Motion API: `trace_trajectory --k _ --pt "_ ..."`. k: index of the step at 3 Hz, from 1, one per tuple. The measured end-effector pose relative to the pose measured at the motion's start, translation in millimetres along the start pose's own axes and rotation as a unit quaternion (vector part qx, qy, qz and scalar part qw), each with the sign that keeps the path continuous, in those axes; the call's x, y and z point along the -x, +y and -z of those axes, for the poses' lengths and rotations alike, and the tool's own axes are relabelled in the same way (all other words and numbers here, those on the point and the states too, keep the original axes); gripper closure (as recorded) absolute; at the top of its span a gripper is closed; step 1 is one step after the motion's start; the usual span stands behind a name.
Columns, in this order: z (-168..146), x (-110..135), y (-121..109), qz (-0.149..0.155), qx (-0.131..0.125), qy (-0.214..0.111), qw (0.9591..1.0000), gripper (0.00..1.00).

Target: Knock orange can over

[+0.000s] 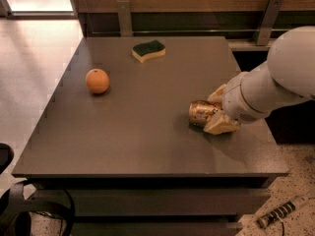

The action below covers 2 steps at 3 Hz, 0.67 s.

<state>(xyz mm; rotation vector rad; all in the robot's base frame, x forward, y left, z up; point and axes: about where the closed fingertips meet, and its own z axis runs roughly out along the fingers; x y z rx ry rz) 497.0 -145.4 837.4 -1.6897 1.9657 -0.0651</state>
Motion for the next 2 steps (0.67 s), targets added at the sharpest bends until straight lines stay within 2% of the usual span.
trace_trajectory --k 1,2 --pt "1.3 0.6 0.1 0.001 -0.001 0.000 1.0000 0.00" --pt "1.4 0.7 0.1 0.001 -0.001 0.000 1.0000 0.00"
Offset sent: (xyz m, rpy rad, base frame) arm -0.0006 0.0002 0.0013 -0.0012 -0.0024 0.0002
